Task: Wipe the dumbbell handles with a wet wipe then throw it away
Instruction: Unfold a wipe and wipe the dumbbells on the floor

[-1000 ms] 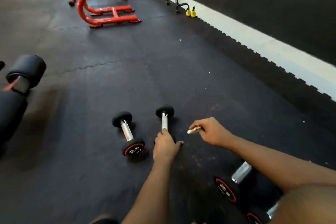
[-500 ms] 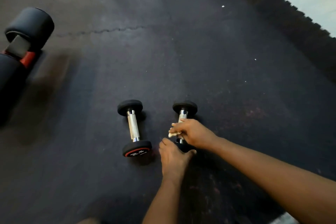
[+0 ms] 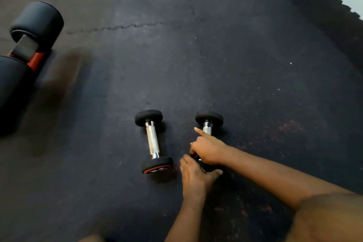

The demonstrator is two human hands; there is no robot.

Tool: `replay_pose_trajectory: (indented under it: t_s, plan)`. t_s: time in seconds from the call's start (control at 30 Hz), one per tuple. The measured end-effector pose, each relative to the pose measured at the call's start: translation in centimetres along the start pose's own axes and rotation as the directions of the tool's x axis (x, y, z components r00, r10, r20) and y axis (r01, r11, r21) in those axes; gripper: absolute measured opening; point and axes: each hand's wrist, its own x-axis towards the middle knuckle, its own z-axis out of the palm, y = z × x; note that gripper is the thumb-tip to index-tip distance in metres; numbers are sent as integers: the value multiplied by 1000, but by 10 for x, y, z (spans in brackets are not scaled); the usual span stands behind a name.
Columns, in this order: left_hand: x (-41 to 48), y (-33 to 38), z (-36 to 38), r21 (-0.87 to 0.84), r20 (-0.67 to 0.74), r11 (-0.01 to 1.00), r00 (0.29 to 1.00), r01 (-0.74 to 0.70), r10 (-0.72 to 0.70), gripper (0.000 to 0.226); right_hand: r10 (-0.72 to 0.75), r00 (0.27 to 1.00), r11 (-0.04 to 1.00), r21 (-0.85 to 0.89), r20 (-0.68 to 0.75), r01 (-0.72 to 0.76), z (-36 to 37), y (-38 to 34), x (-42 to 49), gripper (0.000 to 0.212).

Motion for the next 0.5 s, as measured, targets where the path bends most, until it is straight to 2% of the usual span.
replay_pose_trajectory:
  t_s: [0.2, 0.33, 0.4, 0.5]
  plan:
    - [2, 1, 3, -21, 3, 1000, 1000, 5, -5, 100, 82, 997, 989, 126, 3, -81, 0, 2, -20, 40]
    - [6, -4, -3, -12, 15, 1000, 1000, -1, 1, 102, -18, 1000, 994, 107, -8, 19, 4, -1, -5, 45]
    - [4, -6, -4, -14, 13, 1000, 1000, 7, -6, 99, -10, 1000, 994, 107, 5, 10, 16, 3, -17, 46]
    - [6, -9, -4, -11, 37, 1000, 999, 1, -1, 100, 127, 987, 925, 372, -96, -82, 45, 13, -45, 43]
